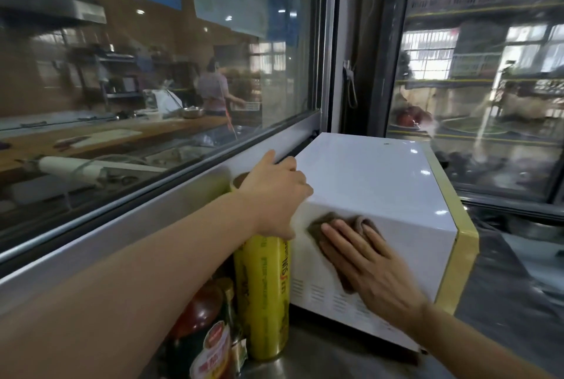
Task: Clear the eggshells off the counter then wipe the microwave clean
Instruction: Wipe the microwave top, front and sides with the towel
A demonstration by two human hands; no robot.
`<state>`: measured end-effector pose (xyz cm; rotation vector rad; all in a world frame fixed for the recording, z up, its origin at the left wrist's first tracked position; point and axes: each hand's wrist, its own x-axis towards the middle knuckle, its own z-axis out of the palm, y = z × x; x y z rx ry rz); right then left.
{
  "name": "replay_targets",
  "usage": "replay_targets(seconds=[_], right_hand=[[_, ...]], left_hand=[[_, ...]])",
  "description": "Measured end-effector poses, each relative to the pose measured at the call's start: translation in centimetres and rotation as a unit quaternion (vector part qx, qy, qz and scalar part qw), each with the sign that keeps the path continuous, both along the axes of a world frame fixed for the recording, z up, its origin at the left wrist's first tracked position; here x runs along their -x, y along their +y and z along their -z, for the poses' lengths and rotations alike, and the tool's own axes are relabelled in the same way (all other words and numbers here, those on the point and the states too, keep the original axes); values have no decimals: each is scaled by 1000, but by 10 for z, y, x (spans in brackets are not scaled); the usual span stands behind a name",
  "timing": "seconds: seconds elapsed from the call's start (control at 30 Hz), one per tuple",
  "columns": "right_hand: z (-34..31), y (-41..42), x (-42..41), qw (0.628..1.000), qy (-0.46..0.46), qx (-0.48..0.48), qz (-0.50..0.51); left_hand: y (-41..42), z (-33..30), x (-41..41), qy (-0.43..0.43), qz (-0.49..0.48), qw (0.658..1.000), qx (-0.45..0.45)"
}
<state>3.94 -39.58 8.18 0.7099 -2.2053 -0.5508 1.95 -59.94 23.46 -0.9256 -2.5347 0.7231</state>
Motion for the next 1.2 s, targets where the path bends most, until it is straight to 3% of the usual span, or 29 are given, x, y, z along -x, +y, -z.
replay_targets(seconds=[0.13, 0.27, 0.4, 0.6, 0.83, 1.03, 1.2], right_hand=[[9, -12, 6, 1000, -22, 11, 2], [52, -11, 2, 991, -99, -92, -20], [65, -1, -1, 986, -132, -97, -12], [57, -41, 15, 986, -115, -110, -43], [66, 25, -6, 982, -120, -145, -16], [81, -24, 13, 978, -133, -158, -40], [88, 0, 6, 972, -136, -191, -34]], left_hand=[[6, -1, 2, -7, 7, 999, 30], [5, 1, 2, -23, -6, 999, 27], [5, 3, 2, -21, -2, 1000, 15], [4, 2, 6, -23, -16, 1000, 3], [9, 3, -3, -4, -23, 1000, 7], [6, 8, -4, 13, -13, 1000, 4], [4, 10, -4, 16, -13, 1000, -2]])
